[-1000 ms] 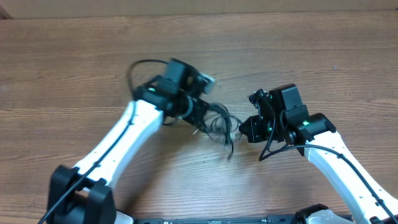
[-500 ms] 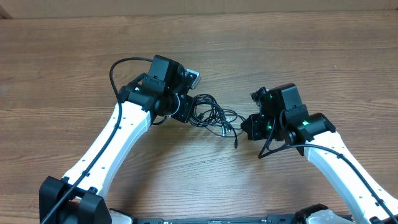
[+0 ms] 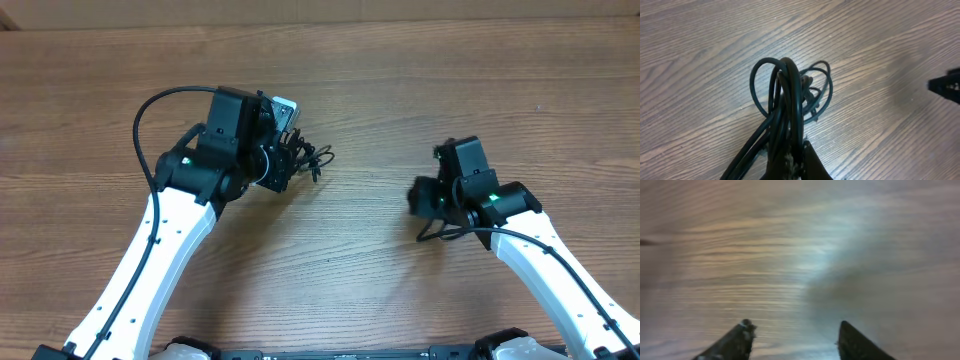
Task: Untangle cables
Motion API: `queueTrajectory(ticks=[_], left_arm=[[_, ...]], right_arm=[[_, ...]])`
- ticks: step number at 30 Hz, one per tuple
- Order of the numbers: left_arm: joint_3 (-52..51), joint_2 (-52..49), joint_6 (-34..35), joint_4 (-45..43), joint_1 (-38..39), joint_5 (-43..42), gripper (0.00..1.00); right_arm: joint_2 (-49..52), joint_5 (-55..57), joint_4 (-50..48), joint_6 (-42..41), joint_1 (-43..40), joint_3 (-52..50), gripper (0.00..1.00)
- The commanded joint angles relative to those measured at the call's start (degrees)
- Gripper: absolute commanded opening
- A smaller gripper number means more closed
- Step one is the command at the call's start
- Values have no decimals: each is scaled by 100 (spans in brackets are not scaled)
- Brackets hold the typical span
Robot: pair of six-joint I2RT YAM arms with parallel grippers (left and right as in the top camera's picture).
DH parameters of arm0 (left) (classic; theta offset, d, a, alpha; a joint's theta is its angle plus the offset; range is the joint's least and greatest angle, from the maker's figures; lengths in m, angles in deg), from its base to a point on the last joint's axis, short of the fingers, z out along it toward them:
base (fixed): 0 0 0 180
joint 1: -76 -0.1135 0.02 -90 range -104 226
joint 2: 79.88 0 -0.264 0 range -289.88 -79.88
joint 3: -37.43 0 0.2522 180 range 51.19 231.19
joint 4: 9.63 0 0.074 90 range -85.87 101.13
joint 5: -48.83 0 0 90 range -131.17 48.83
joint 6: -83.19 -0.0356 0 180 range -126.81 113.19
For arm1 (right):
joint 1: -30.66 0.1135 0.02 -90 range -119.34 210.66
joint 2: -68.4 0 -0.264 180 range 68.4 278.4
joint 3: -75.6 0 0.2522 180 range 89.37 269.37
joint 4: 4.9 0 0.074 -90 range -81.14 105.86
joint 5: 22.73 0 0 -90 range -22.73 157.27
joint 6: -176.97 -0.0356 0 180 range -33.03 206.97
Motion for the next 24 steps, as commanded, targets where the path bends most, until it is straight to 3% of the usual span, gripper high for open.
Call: queueTrajectory(ticks=[1,9,14,24], left_arm=[[138,57,7,24,17,-485,4],[136,37,-439,22,20,-1910,4],[136,-33,-442,13,122,-2229,4],[136,-129,-439,-39,393,-2422,4]], right_arm=[[-15,-1335,-428,1010,2,42,55],[-15,-3392,-1786,1609,2,42,58],[-15,-3794,-2258,1604,2,42,58],[-15,-3912,-2288,1606,24,42,54]])
